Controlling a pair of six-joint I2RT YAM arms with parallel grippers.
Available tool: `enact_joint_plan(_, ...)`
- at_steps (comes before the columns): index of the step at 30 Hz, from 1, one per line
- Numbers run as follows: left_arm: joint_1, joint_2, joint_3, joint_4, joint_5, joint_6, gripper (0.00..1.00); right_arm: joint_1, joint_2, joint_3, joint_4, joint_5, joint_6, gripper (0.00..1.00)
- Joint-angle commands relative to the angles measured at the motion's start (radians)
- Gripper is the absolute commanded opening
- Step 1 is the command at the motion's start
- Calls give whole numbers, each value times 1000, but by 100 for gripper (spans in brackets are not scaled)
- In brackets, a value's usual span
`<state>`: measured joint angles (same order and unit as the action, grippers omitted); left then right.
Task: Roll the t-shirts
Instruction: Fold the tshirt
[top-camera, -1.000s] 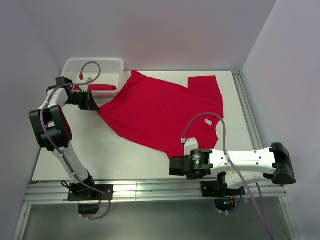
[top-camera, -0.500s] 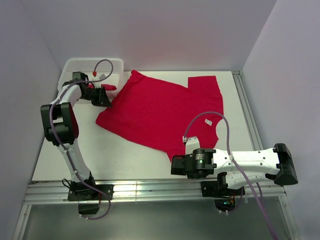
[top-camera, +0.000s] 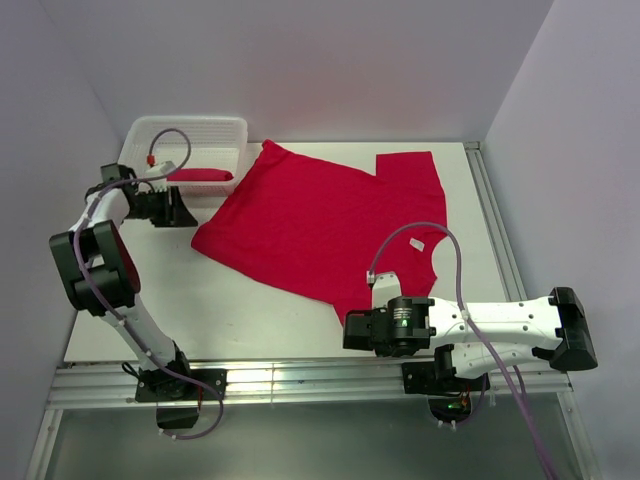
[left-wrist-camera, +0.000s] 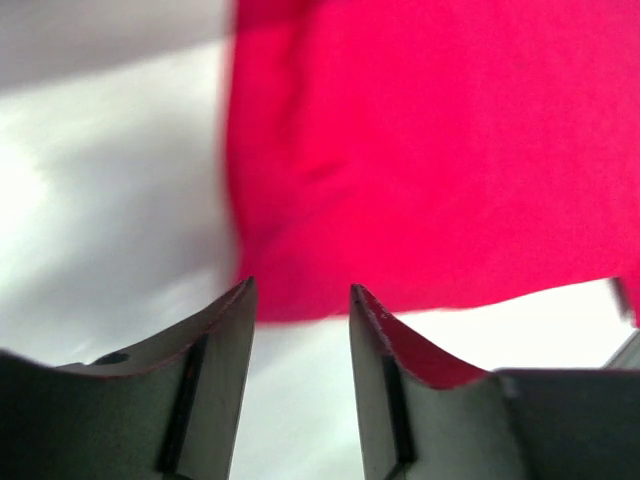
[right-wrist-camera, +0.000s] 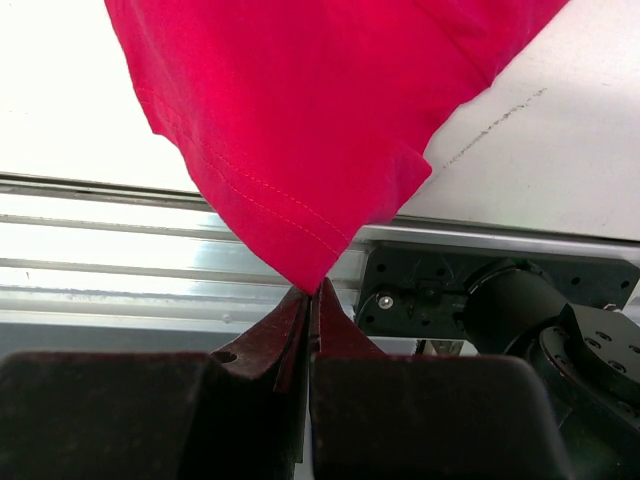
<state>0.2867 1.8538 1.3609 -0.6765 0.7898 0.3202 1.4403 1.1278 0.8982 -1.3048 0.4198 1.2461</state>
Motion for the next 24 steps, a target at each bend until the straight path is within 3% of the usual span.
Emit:
enact_joint_plan(1,72,-35,-52,-41,28,115,50,3,-25,39,-31,42,29,0)
enact_joint_plan(8,81,41,-68,-50,46,142,57,5,-20,41,-28,36,30,0)
enact_joint_plan(11,83,53,-77,-32,51,137,71,3,-22,39,-25,33,33,0)
enact_joint_plan(13,81,53,-95,14,32,106,73,5,-19,41,-28,30,35,0)
enact_joint_plan(17,80,64,-108,37,20,95,73,5,-19,45,-28,30,35,0)
enact_joint_plan(24,56,78,-140,55,42,112,64,3,-5,54,-28,31,29,0)
